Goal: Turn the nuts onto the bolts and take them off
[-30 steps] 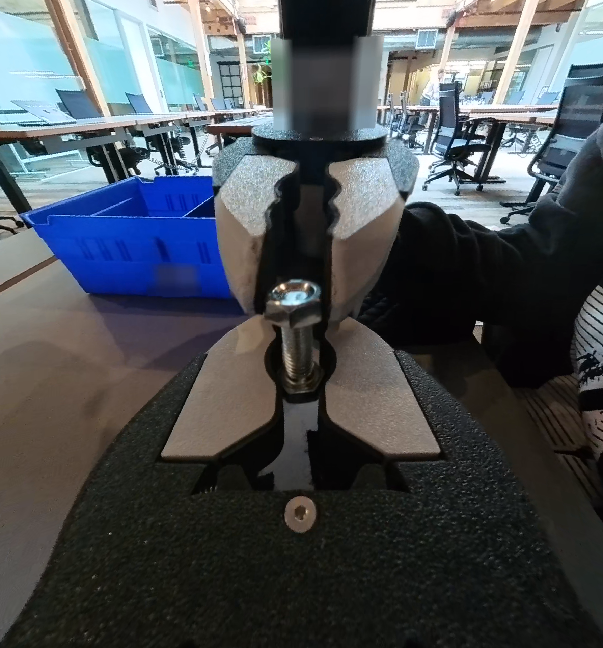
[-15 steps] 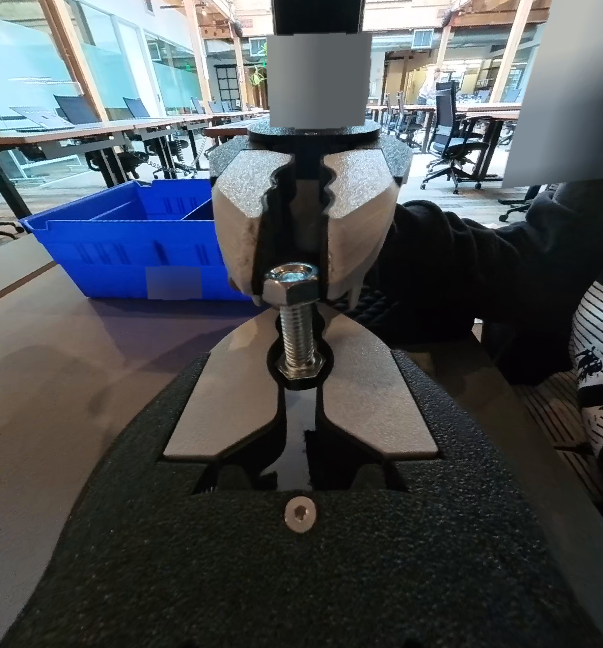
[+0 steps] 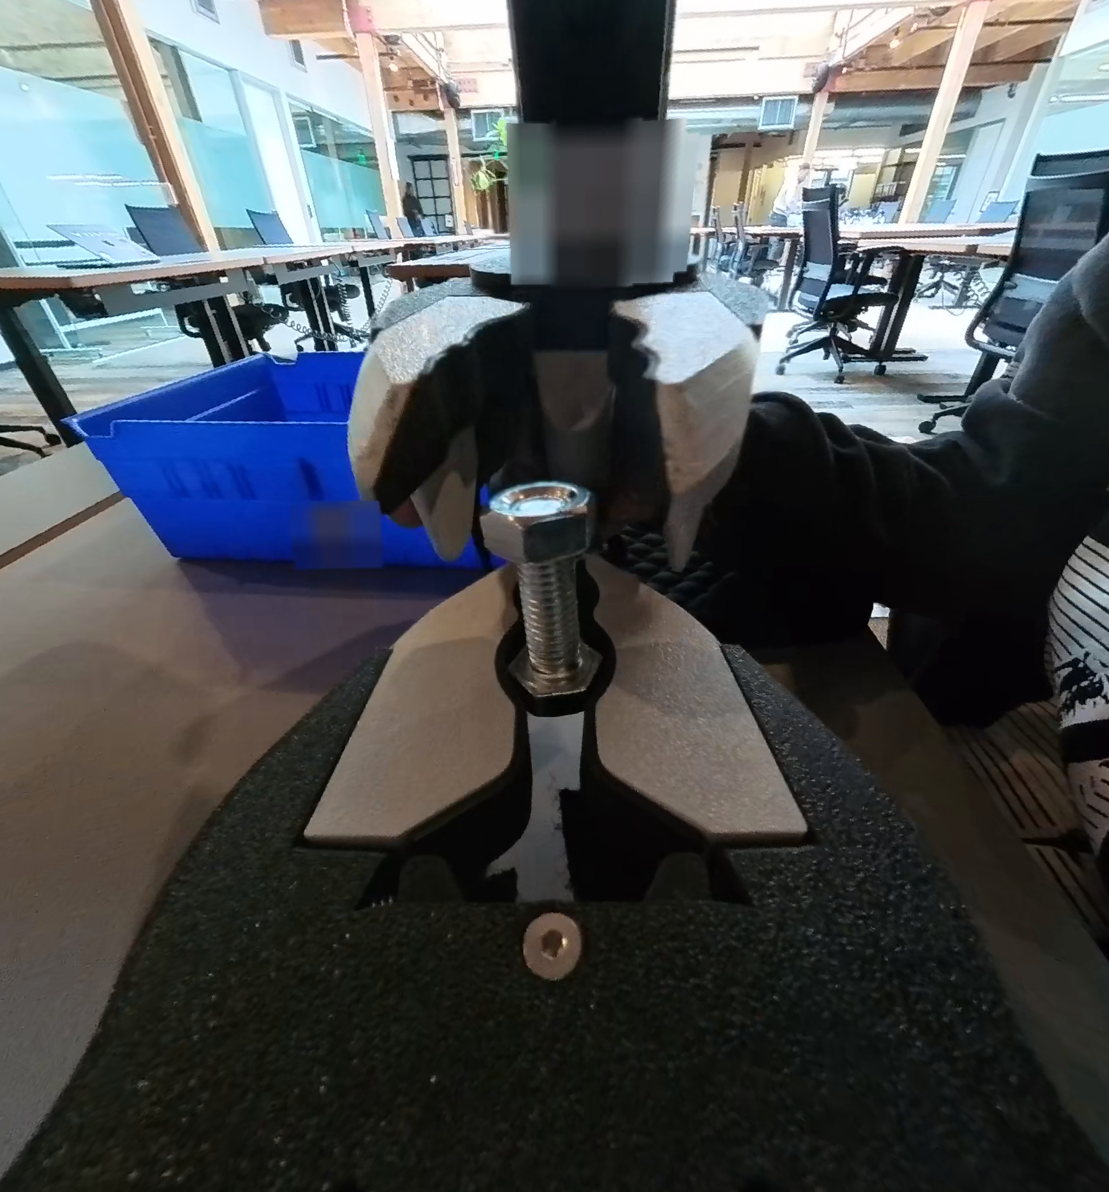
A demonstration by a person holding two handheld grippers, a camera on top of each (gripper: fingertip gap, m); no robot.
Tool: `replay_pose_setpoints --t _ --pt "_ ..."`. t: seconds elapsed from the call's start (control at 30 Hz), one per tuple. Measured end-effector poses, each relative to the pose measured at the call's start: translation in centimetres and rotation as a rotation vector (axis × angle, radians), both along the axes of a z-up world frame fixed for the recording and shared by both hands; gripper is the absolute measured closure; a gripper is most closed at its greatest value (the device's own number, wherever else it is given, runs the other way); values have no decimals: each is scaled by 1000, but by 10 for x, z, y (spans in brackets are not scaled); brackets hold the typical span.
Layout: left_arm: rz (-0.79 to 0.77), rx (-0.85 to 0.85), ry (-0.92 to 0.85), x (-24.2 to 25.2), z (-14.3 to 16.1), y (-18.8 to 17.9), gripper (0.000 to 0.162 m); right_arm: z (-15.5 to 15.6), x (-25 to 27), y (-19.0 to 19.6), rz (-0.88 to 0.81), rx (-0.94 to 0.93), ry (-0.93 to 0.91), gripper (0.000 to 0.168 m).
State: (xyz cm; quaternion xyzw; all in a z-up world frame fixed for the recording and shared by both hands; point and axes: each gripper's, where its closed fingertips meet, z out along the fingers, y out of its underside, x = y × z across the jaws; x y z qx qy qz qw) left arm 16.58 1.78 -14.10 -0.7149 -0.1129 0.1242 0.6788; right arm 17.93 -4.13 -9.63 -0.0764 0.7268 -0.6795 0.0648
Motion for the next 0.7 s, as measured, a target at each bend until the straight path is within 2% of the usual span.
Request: replay_pose_setpoints --t 0.03,0.13,0.2,0.33,0.43,0.47,0.53,0.6,0.67,0.7 --pt "-1 0 2 0 0 0 148 -1 -2 0 -10 5 -1 130" --pt "3 15 3 0 2 -1 149 -3 -8 5 -35 21 12 139" --pt "4 29 4 0 4 -3 150 3 -16 13 -64 -12 16 163" --pt "2 16 4 0 3 -1 150 9 -13 16 -29 -50 -26 165" --pt "3 14 4 0 2 -1 150 3 -4 7 -2 -10 -31 136" --pt "4 14 5 0 2 -2 149 2 -3 4 0 -4 -33 130" --pt "2 14 4 0 2 -1 148 1 -4 1 -11 -2 -33 130" --pt "2 15 8 0 3 -1 149 3 -7 4 -23 -10 -33 137" --pt "1 25 9 0 4 -2 150 4 -18 11 -69 -19 -24 162" --pt "2 25 10 0 4 -2 150 6 -20 16 -72 -35 -27 168"
